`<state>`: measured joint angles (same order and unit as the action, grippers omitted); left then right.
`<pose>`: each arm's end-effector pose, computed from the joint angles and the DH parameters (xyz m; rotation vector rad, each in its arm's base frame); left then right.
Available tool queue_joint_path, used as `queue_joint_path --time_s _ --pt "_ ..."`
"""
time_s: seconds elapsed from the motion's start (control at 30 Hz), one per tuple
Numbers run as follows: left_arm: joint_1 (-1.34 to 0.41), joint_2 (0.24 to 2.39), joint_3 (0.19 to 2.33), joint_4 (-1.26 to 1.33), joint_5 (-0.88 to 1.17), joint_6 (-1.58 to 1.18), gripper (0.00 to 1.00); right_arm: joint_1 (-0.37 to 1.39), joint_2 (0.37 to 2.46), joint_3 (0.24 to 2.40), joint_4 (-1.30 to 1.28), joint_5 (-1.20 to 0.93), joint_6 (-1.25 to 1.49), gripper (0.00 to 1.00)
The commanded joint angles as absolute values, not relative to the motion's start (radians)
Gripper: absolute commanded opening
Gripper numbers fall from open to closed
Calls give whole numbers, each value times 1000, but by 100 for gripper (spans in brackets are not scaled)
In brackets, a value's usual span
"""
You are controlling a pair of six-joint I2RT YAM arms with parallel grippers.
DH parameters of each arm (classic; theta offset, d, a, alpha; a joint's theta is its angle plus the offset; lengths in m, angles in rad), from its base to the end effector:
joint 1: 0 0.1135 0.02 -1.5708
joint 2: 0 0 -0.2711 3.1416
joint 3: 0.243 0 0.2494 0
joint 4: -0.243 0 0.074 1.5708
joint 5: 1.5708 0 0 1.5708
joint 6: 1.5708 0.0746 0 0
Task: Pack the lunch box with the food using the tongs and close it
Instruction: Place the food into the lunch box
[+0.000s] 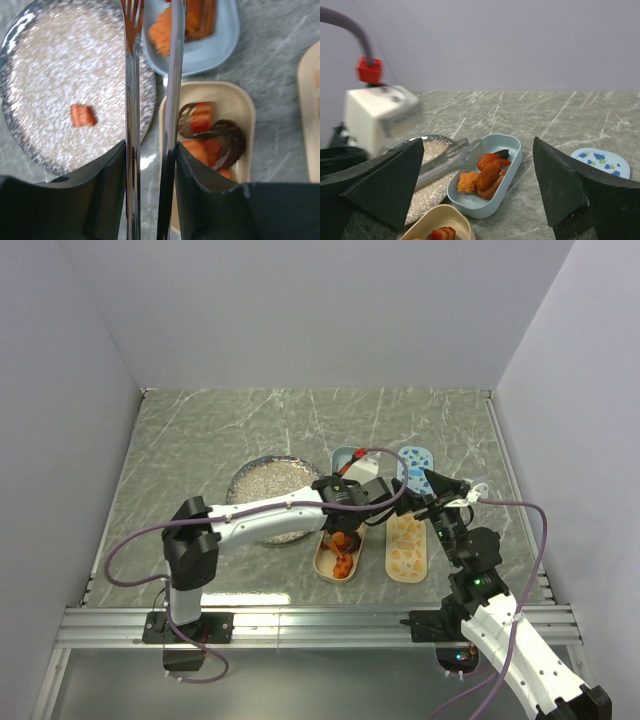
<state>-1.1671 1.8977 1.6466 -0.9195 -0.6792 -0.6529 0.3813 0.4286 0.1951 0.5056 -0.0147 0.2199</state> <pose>0.2033 -0.3567 0.2466 0.4380 2.3331 0.1343 0.1536 0.0628 0.2685 -0.1188 1.3114 0.5228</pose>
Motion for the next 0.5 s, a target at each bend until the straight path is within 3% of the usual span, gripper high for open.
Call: queue_joint_path --time_s 0.0,0.47 --pt "-1178 1745 1591 -966 -756 -736 45 373 430 218 529 -2 229 96" --pt "-1293 1514 1207 -1225 -785 -1232 48 371 425 216 529 -6 229 96"
